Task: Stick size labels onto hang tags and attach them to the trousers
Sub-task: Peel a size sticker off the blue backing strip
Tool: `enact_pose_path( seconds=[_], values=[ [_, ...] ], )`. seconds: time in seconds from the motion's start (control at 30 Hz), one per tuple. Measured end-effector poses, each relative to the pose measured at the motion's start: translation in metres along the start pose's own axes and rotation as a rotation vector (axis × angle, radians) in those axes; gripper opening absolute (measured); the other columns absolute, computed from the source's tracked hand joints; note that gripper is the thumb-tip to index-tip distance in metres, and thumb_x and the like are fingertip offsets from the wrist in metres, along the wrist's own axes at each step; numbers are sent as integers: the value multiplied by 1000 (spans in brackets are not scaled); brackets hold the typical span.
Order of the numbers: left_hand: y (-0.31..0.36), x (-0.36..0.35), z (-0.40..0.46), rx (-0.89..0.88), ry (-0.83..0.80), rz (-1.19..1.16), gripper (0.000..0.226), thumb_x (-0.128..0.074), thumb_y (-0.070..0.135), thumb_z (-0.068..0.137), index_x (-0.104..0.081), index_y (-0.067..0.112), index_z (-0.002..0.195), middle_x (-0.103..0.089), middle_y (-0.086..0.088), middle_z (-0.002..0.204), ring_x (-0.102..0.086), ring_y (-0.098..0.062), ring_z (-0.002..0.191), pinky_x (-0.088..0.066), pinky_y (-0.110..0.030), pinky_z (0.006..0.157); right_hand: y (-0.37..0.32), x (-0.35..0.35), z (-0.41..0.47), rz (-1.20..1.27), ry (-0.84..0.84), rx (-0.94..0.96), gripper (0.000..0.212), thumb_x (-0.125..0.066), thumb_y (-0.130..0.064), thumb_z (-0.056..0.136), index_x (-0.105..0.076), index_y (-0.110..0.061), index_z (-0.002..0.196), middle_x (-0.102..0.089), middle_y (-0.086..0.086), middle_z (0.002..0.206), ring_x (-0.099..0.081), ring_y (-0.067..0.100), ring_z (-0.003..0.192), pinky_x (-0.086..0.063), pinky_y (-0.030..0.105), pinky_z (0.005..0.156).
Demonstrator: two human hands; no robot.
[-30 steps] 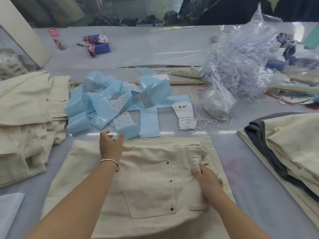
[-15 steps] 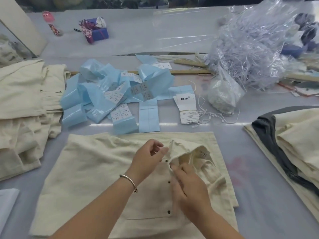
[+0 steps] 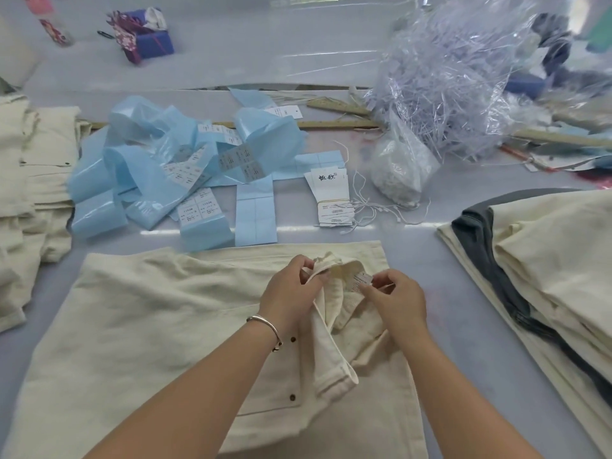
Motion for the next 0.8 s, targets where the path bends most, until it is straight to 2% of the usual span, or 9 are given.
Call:
enact_pose_path(
  seconds=[0.13,0.23,0.3,0.37,0.43,0.47,0.53,0.63,0.8],
  values=[
    [-3,0,1,-21,4,30,14,-68,40,86,-56,34,83,-53,15,62,-49,5,56,-38,-21,59,-6,-1,14,-123,-53,98,20,-76,-29,77,-65,-21,63,-59,-5,68,-53,10,64,-42,30,64],
    [-4,1,2,-18,-8,5,14,-68,40,86,-56,34,82,-52,18,58,-48,4,56,-36,-15,55,-21,0,24,-192,-255,131,21,-71,-16,78,-62,-6,63,-51,-3,55,-45,12,55,-36,29,57],
    [-4,1,2,-4,-21,-23,11,-65,36,89,-58,33,82,-52,16,61,-48,2,59,-36,-15,56,-35,6,29,-176,-343,140,18,-65,-5,77,-57,0,61,-51,3,55,-45,12,53,-38,26,55],
    [-4,4,5,27,-25,-96,13,-58,29,95,-60,29,82,-59,12,72,-54,-7,73,-41,-18,65,-45,19,31,48,-410,37,24,-60,4,77,-55,-3,55,-52,8,56,-50,13,47,-40,21,50],
    [-5,11,6,86,2,-237,19,-52,20,98,-65,26,84,-68,3,90,-60,-19,91,-46,-26,85,-48,29,27,314,-488,-120,36,-55,7,81,-55,-11,50,-53,5,55,-55,15,45,-42,23,54],
    [-6,14,6,114,13,-300,22,-50,17,98,-67,27,87,-71,-1,99,-62,-22,100,-47,-33,95,-48,31,22,413,-524,-175,38,-53,9,82,-54,-14,51,-54,3,54,-57,15,46,-44,26,58],
    [-9,20,6,140,2,-393,27,-48,14,99,-71,28,93,-72,-4,109,-62,-25,111,-45,-42,104,-46,31,9,570,-586,-212,31,-51,14,82,-56,-13,68,-57,3,55,-58,15,46,-44,30,61],
    [-15,23,6,148,-27,-467,28,-47,12,101,-72,24,96,-72,-5,108,-64,-25,110,-43,-46,107,-39,27,-13,730,-652,-207,34,-54,16,79,-68,-7,100,-66,14,70,-63,18,55,-50,28,60],
    [-20,21,6,168,-22,-506,27,-49,15,100,-73,23,91,-74,-1,100,-65,-18,99,-45,-45,105,-31,19,-38,794,-725,-168,23,-60,4,74,-75,2,92,-70,23,83,-69,26,71,-56,27,63]
  ],
)
Point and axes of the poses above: each hand's wrist, its own z-axis towards the middle knuckle, its own x-axis out of the back of the hand, y = z × x, the point moved 1 cm from there along z, towards the middle knuckle
